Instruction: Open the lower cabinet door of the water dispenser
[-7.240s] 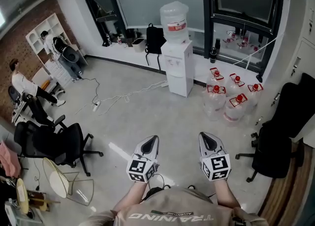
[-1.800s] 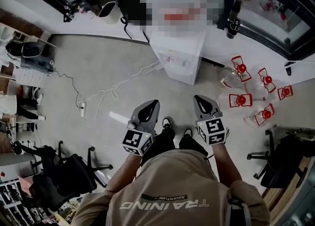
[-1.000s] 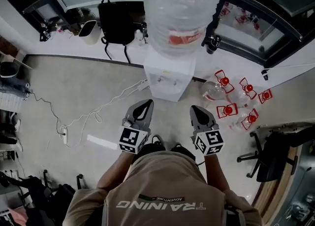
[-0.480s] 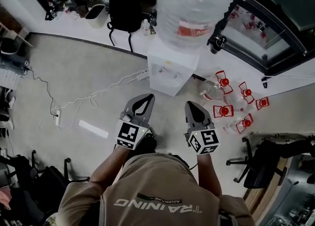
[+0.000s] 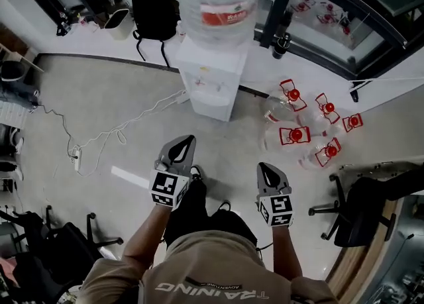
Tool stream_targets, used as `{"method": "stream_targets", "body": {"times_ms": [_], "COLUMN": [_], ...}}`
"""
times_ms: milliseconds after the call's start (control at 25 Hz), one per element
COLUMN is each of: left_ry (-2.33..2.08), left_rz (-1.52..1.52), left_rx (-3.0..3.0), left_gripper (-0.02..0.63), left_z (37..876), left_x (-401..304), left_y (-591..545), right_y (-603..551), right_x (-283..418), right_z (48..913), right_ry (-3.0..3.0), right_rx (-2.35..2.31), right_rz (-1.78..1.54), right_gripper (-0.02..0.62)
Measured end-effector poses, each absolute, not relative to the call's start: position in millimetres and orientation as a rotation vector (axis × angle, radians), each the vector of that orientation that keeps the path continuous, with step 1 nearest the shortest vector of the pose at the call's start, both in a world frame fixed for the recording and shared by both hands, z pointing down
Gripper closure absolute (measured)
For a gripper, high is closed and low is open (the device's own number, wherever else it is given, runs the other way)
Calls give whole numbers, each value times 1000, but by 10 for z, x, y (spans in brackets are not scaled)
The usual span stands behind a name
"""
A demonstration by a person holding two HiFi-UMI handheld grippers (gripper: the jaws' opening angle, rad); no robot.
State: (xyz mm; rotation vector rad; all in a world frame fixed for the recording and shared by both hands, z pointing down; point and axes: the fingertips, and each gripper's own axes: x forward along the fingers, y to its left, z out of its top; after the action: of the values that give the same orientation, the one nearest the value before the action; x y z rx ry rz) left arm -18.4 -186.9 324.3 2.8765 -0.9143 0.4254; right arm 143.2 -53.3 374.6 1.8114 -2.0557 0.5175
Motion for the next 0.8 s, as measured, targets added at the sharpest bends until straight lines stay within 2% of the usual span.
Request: {"method": "stream_targets", "body": {"times_ms": [280,800], "left_ry": [-1086,-1146], "left_rz": [471,332], "left_rx": [2802,2762], "left_gripper": [604,604], "left_z": [3947,6099], "left_x": [-336,198], "left_y": [-2161,-3081], "right_y": [-376,-2240], "right_x": [1486,1743], "right_z": [4552,6549], "right_ry": [-2052,-2086], "right_rx": [1807,1888], "right_rz": [664,388], "right_gripper": [586,586]}}
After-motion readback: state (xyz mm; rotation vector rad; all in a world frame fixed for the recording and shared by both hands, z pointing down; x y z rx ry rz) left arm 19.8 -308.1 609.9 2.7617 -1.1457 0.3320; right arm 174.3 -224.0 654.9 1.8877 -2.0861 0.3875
